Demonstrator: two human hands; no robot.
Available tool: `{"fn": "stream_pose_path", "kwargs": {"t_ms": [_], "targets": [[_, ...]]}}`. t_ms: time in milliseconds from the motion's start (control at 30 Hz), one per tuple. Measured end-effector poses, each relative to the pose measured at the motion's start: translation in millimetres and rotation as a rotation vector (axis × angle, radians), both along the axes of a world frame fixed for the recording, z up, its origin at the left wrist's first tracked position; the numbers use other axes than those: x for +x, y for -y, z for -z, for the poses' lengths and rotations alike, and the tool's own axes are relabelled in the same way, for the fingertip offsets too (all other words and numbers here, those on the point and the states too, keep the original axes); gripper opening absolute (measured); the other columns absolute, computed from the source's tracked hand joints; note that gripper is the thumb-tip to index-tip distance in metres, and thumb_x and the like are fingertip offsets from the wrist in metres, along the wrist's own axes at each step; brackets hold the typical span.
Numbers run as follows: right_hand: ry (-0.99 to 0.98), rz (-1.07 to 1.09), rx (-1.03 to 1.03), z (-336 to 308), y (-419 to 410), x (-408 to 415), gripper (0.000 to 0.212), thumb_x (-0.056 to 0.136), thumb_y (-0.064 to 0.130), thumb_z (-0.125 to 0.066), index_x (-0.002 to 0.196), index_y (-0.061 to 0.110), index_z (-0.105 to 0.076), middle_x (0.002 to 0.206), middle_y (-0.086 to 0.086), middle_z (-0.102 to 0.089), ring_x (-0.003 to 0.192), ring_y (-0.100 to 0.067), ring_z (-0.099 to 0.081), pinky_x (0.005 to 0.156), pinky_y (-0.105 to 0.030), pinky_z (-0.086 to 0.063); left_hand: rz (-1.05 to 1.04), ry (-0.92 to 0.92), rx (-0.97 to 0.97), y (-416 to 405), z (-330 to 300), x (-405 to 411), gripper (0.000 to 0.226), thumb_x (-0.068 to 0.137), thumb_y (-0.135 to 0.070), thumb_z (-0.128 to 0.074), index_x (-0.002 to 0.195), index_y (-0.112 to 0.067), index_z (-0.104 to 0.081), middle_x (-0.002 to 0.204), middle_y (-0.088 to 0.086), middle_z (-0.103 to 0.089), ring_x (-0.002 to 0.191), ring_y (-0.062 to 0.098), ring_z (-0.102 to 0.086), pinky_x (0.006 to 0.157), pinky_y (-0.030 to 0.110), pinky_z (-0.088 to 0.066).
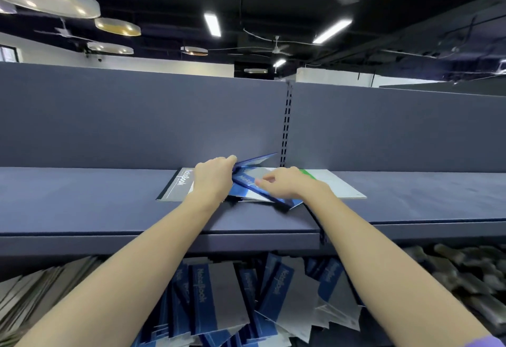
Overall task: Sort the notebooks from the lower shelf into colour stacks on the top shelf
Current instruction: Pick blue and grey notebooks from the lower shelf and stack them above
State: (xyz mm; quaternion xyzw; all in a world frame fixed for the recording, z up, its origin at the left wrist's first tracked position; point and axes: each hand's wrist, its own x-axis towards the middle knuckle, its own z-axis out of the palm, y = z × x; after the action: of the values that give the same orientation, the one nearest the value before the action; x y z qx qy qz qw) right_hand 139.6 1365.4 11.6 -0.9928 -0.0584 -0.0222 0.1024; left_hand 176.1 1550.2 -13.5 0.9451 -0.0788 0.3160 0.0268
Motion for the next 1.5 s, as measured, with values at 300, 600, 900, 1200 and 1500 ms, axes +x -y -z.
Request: {"fn": "stream_pose_path", "kwargs": {"t_ms": [300,600,900,1200,1500], "targets": [[0.103,0.031,-0.152,9,-25,-23,0.045,0.101,0.057,-0.03,0.135,0.042,-0.055,0.138,-0.007,-0.044,0.13,-0.032,-0.038,0.103,-0.046,-0.037,-0.011,0.023,-0.137,-12,5,-1,0.023,0.088,0.0,-0.048,0.089,-0.022,-0.055,0.083,0.004,-0.061,0.071,0.032,-0.048,0.06,0.031,-0.027],[-0.037,0.04,-0.071,18,-39,0,0.06,0.098,0.058,-0.022,0.152,0.035,-0.034,0.16,-0.006,-0.029,0.145,-0.034,-0.025,0.117,-0.052,-0.022,0.014,0.063,-0.274,-13,4,-2,0.02,0.098,-0.015,-0.045,0.09,-0.019,-0.063,0.084,0.005,-0.066,0.072,0.031,-0.049,0.063,0.032,-0.033],[0.198,-0.131,-0.072,37,-66,-4,0.061,0.089,0.078,-0.027,0.139,0.048,-0.043,0.142,-0.002,-0.047,0.127,-0.031,-0.045,0.105,-0.05,-0.036,-0.016,0.059,-0.406,-18,3,-2,0.019,0.095,-0.019,-0.05,0.092,-0.02,-0.069,0.088,0.003,-0.069,0.073,0.027,-0.046,0.062,0.031,-0.033],[0.225,-0.134,-0.051,33,-48,-4,0.039,0.093,0.055,-0.039,0.122,0.032,-0.053,0.123,-0.002,-0.057,0.113,-0.027,-0.054,0.092,-0.042,-0.046,-0.005,0.067,-0.385,-19,4,-2,0.021,0.097,-0.02,-0.049,0.095,-0.022,-0.07,0.086,0.003,-0.069,0.073,0.027,-0.049,0.062,0.03,-0.033],[0.307,-0.072,0.031,37,-50,-5,0.029,0.092,0.051,-0.045,0.1,0.023,-0.047,0.102,-0.003,-0.061,0.097,-0.028,-0.057,0.083,-0.041,-0.047,0.027,0.071,-0.324,-15,3,-2,0.021,0.096,-0.018,-0.05,0.096,-0.024,-0.07,0.088,0.002,-0.07,0.077,0.029,-0.054,0.063,0.03,-0.031]]}}
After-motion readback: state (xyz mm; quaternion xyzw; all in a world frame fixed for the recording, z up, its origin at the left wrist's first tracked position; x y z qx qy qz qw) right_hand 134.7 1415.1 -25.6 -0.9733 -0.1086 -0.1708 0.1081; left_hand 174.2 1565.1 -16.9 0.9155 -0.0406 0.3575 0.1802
